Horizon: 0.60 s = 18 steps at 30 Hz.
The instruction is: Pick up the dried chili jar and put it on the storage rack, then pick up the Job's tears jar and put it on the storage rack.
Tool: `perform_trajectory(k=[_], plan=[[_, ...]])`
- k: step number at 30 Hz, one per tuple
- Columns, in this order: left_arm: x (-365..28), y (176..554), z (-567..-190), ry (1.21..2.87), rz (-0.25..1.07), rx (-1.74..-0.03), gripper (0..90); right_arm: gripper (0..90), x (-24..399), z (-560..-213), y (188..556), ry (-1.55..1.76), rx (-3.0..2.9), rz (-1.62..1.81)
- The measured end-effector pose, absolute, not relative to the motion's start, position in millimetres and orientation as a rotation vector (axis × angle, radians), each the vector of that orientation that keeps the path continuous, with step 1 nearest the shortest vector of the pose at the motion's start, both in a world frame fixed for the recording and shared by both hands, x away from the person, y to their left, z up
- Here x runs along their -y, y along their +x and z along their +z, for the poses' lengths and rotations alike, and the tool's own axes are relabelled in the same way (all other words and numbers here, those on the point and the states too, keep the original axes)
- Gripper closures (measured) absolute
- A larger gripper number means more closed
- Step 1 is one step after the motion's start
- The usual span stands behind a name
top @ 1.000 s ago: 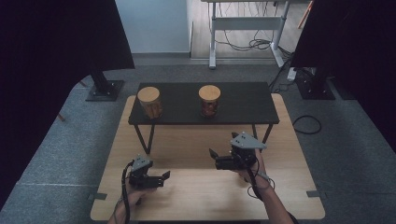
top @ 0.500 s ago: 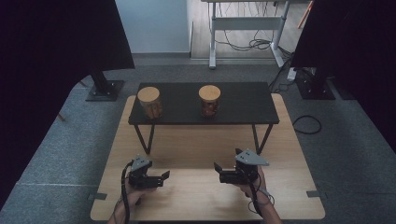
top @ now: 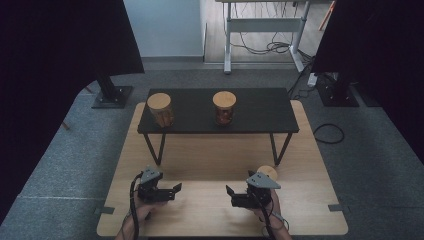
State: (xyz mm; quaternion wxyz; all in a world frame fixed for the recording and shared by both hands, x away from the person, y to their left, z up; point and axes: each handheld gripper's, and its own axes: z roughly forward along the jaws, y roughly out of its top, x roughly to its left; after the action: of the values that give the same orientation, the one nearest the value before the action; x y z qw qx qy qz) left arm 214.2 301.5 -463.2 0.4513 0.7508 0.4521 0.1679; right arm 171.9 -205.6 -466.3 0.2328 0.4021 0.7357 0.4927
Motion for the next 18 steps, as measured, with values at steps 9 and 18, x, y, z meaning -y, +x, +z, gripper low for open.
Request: perform_trajectory(k=[9, 18], plan=[[-303.1, 213.3, -462.3, 1.849, 0.421, -1.118, 6.3, 2.9, 201.5, -472.3, 174.9, 1.105, -2.055, 1.336], [-302.5, 213.9, -462.1, 1.851, 0.42, -1.116, 6.3, 2.9, 203.9, -468.7, 172.2, 1.083, -2.049, 1.361]])
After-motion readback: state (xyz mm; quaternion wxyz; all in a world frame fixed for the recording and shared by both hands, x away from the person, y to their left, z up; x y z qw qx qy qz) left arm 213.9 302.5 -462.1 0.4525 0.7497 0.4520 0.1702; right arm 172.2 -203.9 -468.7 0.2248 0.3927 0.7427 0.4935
